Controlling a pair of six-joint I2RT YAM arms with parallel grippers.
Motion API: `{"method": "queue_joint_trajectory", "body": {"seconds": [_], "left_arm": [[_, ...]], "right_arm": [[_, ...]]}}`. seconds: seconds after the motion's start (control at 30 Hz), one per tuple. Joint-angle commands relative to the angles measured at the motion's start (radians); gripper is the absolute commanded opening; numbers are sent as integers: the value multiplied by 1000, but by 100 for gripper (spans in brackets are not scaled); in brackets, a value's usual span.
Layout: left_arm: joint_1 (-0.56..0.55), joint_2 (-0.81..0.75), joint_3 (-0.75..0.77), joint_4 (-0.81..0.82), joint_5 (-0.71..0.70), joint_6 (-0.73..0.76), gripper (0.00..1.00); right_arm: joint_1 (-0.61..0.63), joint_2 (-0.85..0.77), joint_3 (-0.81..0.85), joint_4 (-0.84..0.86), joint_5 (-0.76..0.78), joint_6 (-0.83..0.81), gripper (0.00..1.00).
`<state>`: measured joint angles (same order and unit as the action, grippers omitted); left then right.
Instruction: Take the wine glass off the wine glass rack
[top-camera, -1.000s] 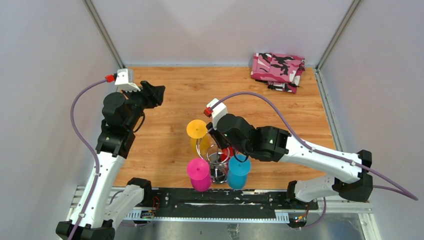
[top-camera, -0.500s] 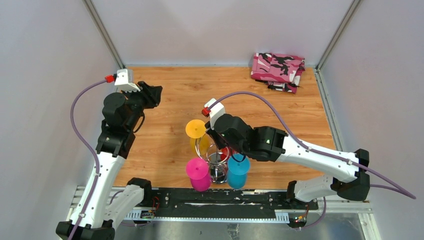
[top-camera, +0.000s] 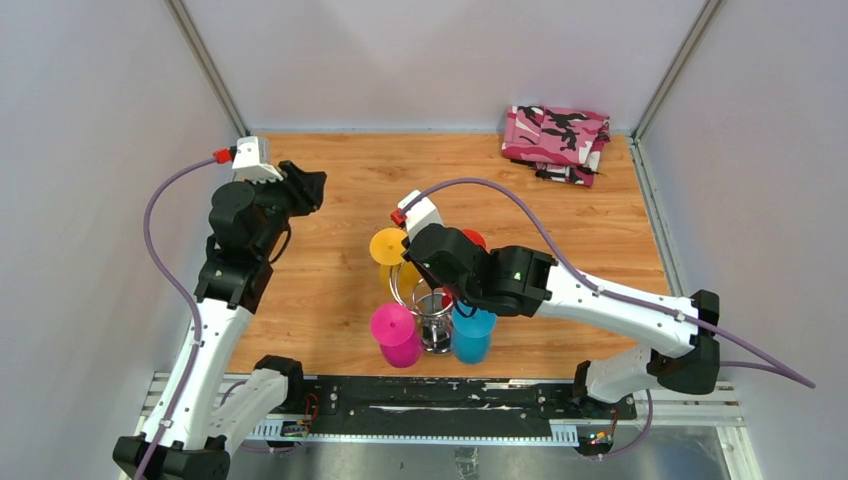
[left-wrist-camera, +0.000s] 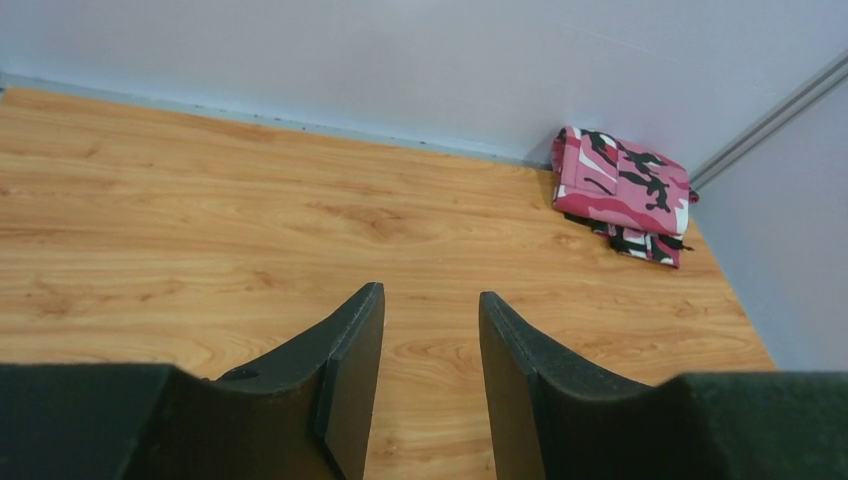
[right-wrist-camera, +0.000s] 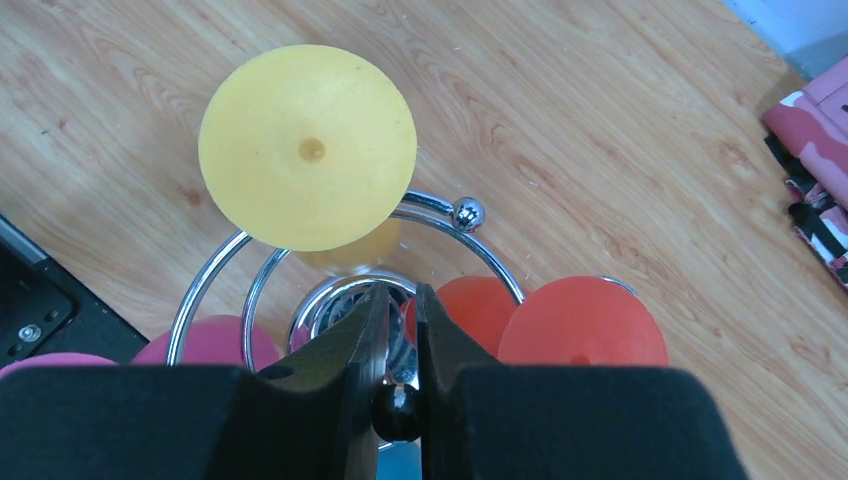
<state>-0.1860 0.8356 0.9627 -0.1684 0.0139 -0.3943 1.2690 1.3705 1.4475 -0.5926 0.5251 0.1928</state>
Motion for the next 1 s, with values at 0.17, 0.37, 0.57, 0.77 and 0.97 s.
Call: {"method": "queue_joint_trajectory", "body": {"seconds": [0.17,0.37,0.57,0.77,0.97], "left_arm": [[-3,21,-2,9,-12,4,48],[-3,35,-4,22,-51,-7,55],[-3,59,-4,41,-80,-10,60],[-3,105,-2,52,-80,-2,60],[-3,126,-10,66,-96,15,60]], "right_arm": [[-130,16,79,86,77,-88,0],[-234,41,103,135,-15,-122,0],[-293,127,187,151,-79,-141,0],[-357,197,251,179,-161,-139,0],[-421,248,304,216,-235,-154,0]]}}
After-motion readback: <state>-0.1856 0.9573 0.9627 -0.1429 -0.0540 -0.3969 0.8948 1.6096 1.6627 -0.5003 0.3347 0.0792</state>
